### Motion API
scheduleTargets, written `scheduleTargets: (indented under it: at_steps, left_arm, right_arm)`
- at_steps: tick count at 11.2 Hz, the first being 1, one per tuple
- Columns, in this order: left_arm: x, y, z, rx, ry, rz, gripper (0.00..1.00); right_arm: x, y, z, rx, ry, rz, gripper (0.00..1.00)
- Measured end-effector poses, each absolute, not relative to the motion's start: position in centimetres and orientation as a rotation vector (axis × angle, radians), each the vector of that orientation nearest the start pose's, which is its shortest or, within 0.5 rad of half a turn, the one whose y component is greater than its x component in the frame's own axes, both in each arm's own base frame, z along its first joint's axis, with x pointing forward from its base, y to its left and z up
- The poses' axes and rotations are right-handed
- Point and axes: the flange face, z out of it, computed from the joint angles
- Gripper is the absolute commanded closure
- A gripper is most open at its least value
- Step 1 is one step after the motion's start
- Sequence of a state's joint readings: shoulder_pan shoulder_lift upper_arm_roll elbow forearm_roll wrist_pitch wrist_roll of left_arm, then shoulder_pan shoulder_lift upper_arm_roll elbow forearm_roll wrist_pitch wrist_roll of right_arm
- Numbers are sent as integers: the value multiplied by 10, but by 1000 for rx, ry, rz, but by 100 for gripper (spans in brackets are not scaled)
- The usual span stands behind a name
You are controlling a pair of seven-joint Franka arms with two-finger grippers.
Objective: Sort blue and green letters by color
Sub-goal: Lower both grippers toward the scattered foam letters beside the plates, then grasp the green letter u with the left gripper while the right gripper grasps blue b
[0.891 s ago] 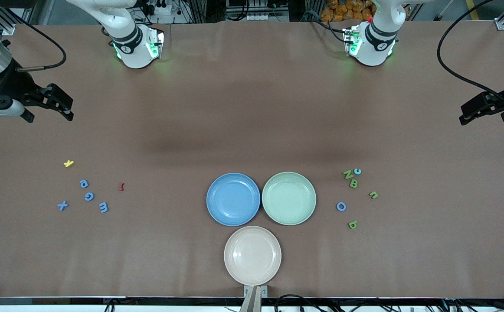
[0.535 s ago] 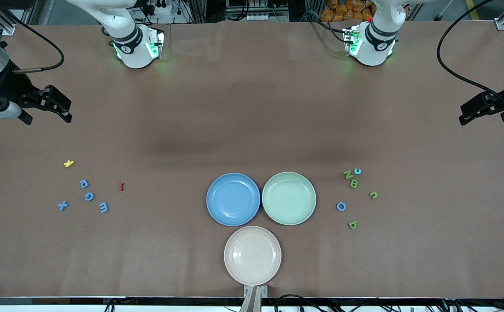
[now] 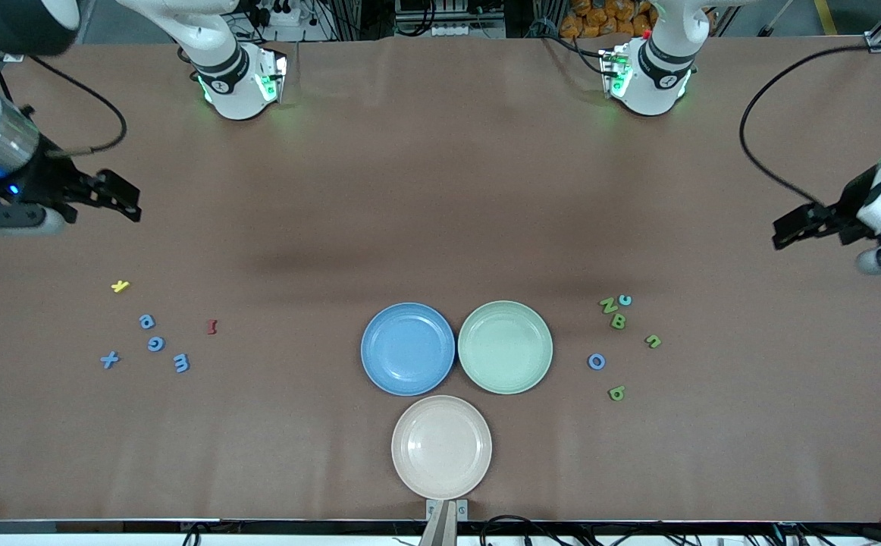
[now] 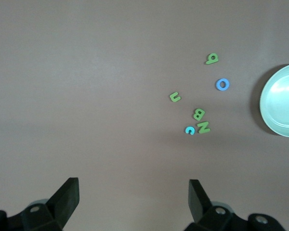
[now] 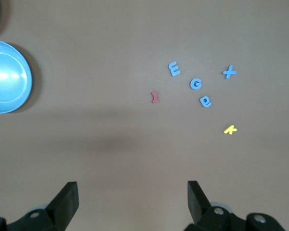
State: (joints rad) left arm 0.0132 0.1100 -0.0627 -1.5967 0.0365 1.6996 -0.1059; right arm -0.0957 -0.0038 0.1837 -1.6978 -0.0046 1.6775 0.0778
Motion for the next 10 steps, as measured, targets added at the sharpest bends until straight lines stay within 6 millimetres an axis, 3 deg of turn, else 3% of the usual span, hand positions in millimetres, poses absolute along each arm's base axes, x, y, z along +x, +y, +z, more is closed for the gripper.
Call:
scheduleTargets:
  at_steps: [2,5,8,10]
  left_arm:
    - [605,-23,496,-3113,-73,-12,0]
    - [617,-19,403,-3121,-59,-45,0]
    - [632,-23,329,-3133,-50,-48,0]
    - [638,-23,285,-3135,-202,-41,0]
  right_arm:
    - [592,32,514,-3163,-75,23,0]
    - [622,-26,418,-3150,-172,13,0]
    - [646,-82,330,-3098,-484,1,0]
    - [657,-110,279,-3037,-727,-6,0]
